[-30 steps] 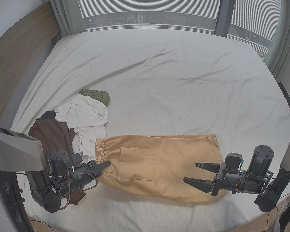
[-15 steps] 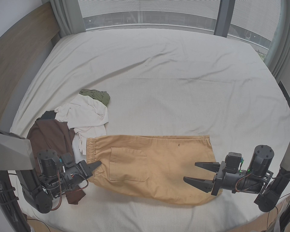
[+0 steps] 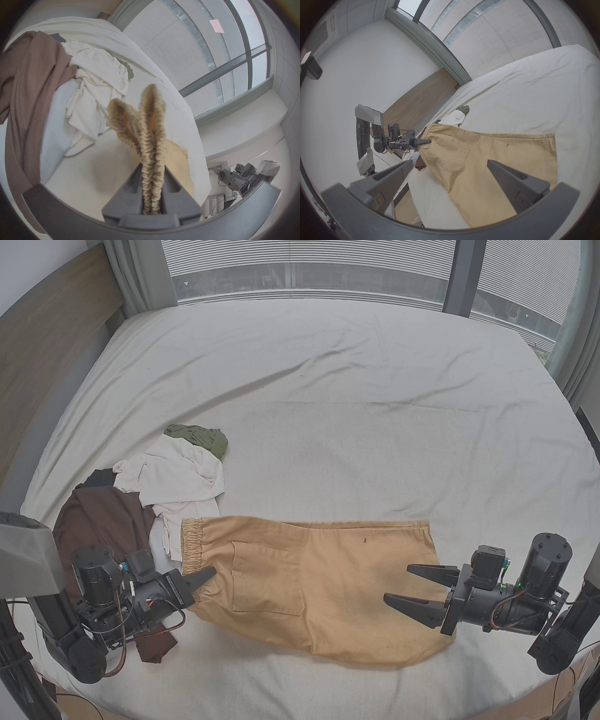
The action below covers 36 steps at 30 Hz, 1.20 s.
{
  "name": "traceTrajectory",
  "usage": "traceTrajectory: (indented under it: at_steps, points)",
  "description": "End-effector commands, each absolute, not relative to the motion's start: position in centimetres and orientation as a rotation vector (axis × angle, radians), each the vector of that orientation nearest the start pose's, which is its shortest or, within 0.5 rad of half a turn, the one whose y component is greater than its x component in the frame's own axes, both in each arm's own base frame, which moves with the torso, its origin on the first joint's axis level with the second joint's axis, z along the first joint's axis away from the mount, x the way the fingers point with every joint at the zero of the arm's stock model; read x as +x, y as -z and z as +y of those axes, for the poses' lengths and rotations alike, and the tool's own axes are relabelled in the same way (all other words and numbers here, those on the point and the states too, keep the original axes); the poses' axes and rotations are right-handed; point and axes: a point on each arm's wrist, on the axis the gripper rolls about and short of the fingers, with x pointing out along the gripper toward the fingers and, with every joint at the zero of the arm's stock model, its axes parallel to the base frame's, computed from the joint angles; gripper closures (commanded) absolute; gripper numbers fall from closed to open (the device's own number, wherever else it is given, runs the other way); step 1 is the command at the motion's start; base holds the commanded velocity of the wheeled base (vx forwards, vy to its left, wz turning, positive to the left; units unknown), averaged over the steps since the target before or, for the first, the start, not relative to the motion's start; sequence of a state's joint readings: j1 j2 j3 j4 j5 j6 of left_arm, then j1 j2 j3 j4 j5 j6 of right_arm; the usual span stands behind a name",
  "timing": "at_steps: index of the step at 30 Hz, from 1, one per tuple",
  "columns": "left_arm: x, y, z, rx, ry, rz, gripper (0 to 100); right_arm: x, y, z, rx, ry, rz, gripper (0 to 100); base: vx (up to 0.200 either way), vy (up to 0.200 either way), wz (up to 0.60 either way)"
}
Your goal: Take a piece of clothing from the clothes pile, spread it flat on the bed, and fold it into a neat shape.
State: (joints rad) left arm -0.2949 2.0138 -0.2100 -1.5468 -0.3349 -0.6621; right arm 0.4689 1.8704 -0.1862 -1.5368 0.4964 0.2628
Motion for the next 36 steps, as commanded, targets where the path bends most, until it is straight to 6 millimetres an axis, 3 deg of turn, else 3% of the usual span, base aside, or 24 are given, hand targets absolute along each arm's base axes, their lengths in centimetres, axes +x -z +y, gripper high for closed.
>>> traceTrajectory:
  at_steps: [1,8,16,21,36]
  points:
    - [24.8,-6.7,-10.0,-0.632,0.584,0.422,100,21.8,-10.1,12.0,0.266,-0.935,0.227,0,0.0,0.0,0.0]
    - [24.2,-7.5,-13.2,-0.615,0.703,0.415,100,22.2,-12.6,11.8,0.336,-0.932,0.142,0,0.0,0.0,0.0]
    - [24.9,-7.5,-17.3,-0.608,0.771,0.375,100,23.0,-14.0,10.9,0.366,-0.898,0.08,0,0.0,0.0,0.0]
    - [25.2,-7.7,-18.8,-0.61,0.806,0.36,100,23.3,-15.3,10.3,0.4,-0.884,0.037,0,0.0,0.0,0.0]
    - [24.2,-8.3,-24.2,-0.625,0.93,0.455,100,23.6,-16.2,9.7,0.403,-0.866,-0.003,0,0.0,0.0,0.0]
